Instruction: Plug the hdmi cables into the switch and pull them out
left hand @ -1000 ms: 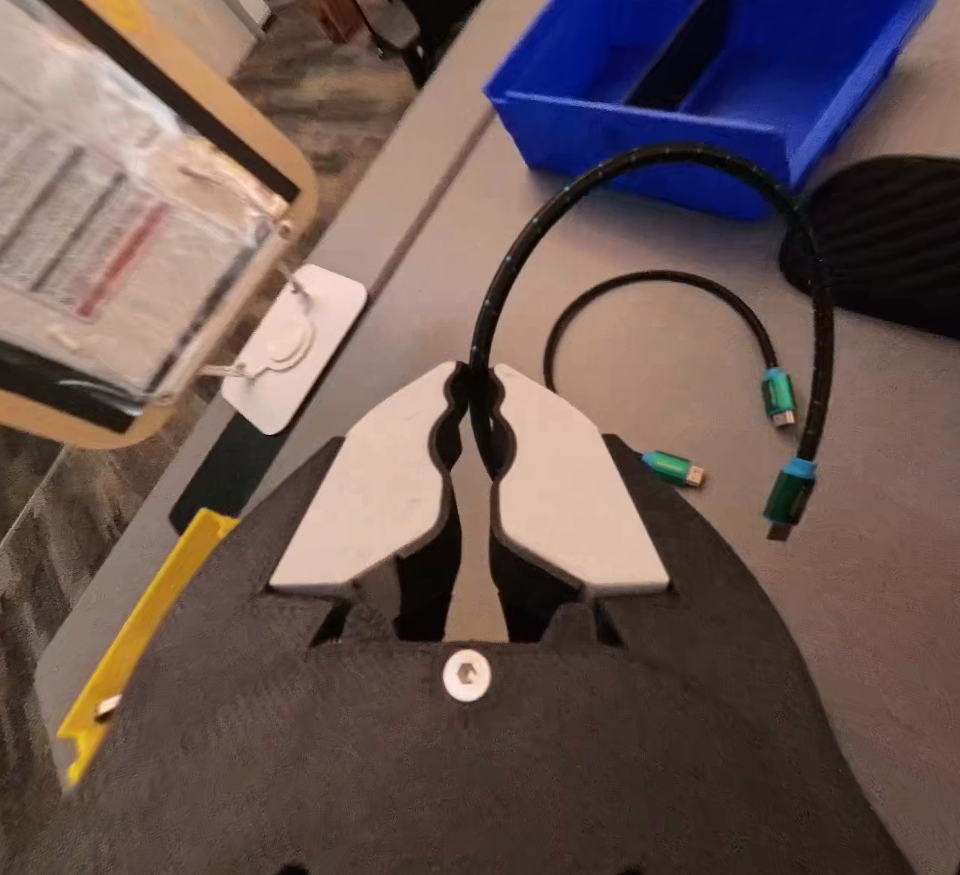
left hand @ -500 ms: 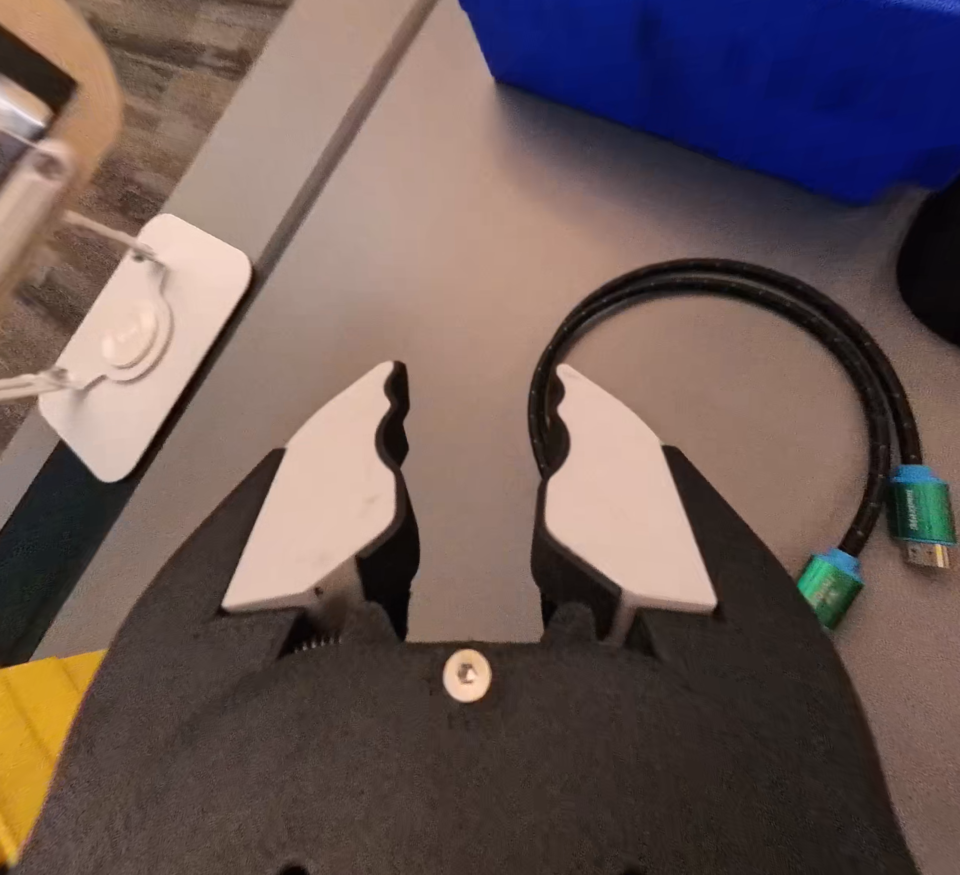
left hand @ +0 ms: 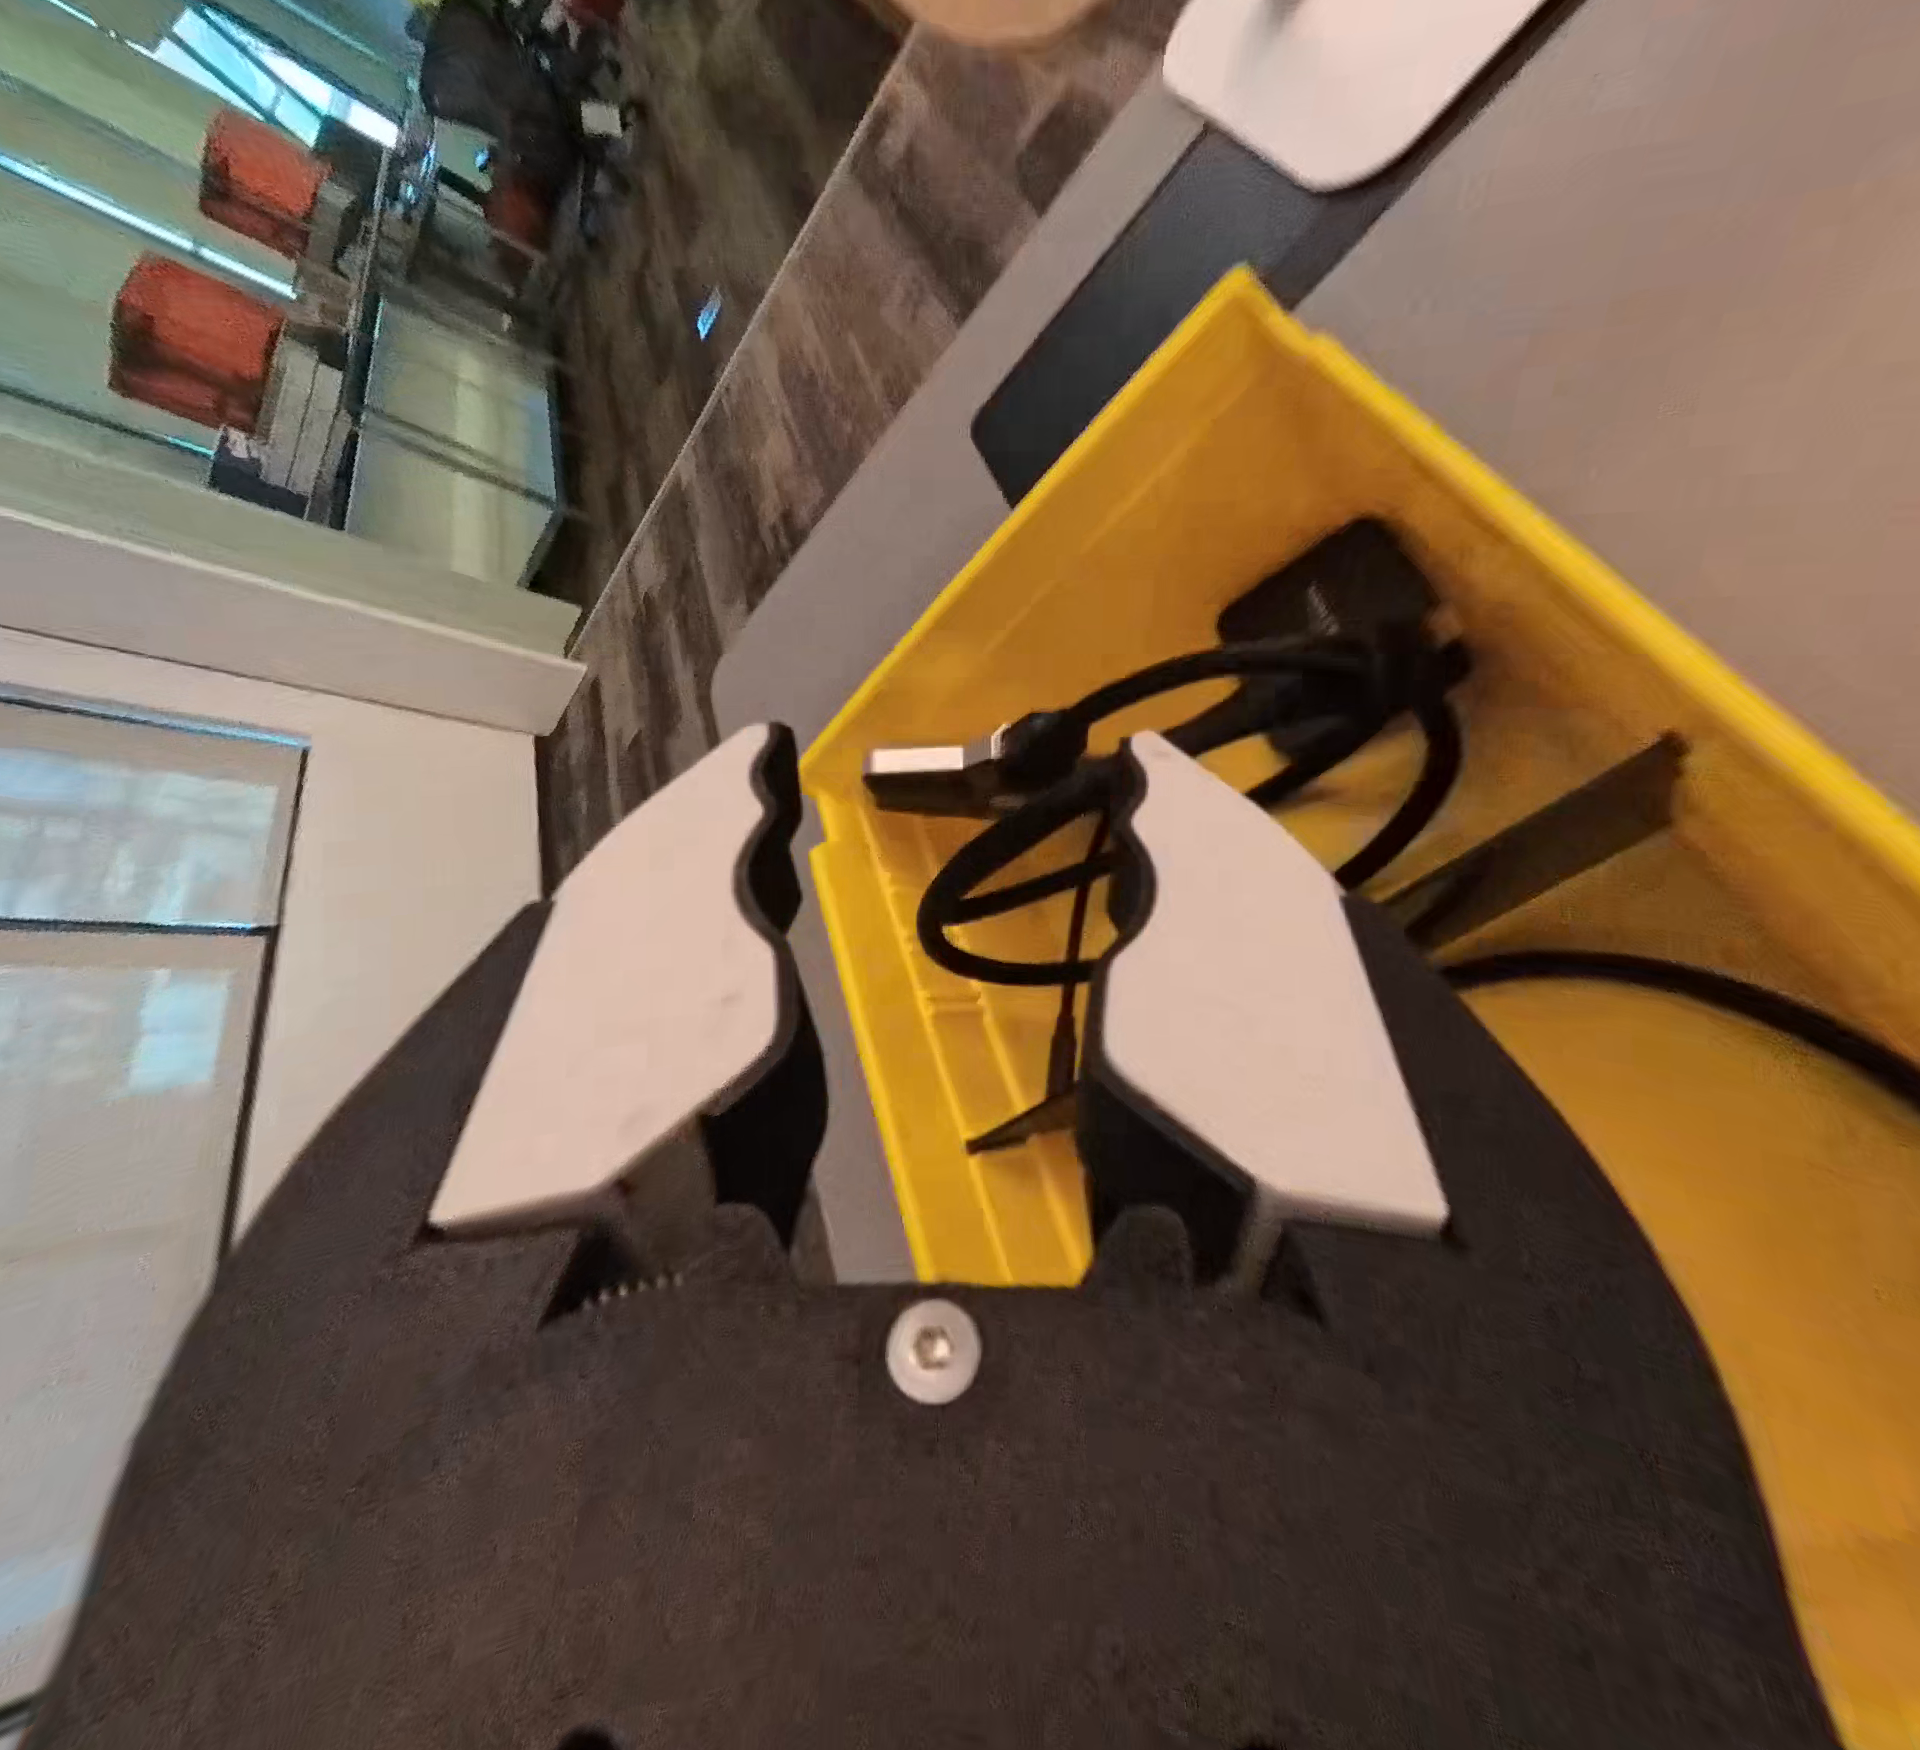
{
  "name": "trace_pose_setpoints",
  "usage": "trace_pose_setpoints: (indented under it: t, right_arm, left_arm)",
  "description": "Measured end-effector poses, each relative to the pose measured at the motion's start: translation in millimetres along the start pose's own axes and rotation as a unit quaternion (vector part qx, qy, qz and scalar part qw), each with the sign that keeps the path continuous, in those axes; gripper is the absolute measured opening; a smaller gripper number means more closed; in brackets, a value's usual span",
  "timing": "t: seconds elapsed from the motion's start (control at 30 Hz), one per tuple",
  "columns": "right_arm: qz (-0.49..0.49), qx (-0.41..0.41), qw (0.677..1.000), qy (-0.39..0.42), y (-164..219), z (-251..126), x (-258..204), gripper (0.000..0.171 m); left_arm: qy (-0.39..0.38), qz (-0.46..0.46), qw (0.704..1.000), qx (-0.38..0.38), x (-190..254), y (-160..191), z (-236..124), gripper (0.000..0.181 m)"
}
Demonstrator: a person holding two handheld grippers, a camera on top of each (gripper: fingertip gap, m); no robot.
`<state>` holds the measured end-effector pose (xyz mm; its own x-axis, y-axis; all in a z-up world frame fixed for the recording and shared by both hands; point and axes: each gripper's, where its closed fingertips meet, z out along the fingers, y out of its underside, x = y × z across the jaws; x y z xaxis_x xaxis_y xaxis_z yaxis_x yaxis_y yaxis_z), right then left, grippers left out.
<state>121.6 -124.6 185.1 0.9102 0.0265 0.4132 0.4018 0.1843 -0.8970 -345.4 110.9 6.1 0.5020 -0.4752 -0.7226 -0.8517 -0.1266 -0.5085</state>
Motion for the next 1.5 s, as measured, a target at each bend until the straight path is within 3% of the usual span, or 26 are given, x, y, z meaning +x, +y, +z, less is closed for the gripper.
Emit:
trace_pose_setpoints:
  t: [0.13, 0.27, 0.37, 0.4, 0.47, 0.7, 0.8, 0.9, 1.0, 1.1, 1.3, 1.4, 1.5]
  right_arm:
    - [-0.003, -0.004, 1.000, -0.007, 1, 1, -4, 0.042]
    - [-0.014, -0.026, 1.000, -0.008, 11, 9, -5, 0.042]
    - [-0.017, -0.033, 0.999, -0.011, 15, 12, -7, 0.042]
    - [-0.017, -0.033, 0.999, -0.013, 15, 13, -8, 0.042]
    - [-0.018, -0.033, 0.999, -0.017, 15, 13, -10, 0.042]
    - [-0.014, -0.028, 0.999, -0.027, 13, 18, -16, 0.042]
    - [-0.010, -0.026, 0.999, -0.044, 13, 22, -26, 0.042]
    - [-0.009, -0.031, 0.997, -0.073, 16, 33, -46, 0.042]
    - [-0.020, -0.040, 0.992, -0.119, 20, 46, -74, 0.043]
    - [-0.041, -0.062, 0.987, -0.141, 27, 56, -94, 0.043]
    - [-0.059, -0.086, 0.983, -0.150, 38, 60, -104, 0.044]
    - [-0.059, -0.091, 0.983, -0.148, 41, 60, -101, 0.044]
    - [-0.063, -0.097, 0.982, -0.148, 45, 61, -99, 0.044]
  left_arm:
    - [0.057, 0.015, 0.998, -0.006, 25, 17, 29, 0.058]
    - [0.050, 0.063, 0.996, -0.023, 33, 24, 44, 0.057]
    - [0.009, 0.080, 0.995, -0.062, 28, 34, 61, 0.046]
    - [-0.020, 0.081, 0.995, -0.060, 20, 34, 63, 0.030]
    - [-0.019, 0.068, 0.996, -0.052, 16, 32, 61, 0.021]
    - [-0.137, -0.037, 0.990, 0.005, -58, 13, -3, 0.011]
    - [-0.155, -0.108, 0.980, 0.070, -78, -13, -43, 0.010]
    - [-0.122, -0.183, 0.964, 0.150, -79, -49, -84, 0.010]
    - [-0.024, -0.218, 0.952, 0.213, -50, -91, -116, 0.010]
    - [0.055, -0.198, 0.956, 0.209, -3, -122, -123, 0.009]
    - [0.109, -0.122, 0.982, 0.095, 93, -144, -72, 0.009]
    - [0.171, -0.113, 0.978, 0.029, 141, -139, -46, 0.009]
    - [0.167, -0.110, 0.980, -0.014, 161, -130, -22, 0.007]
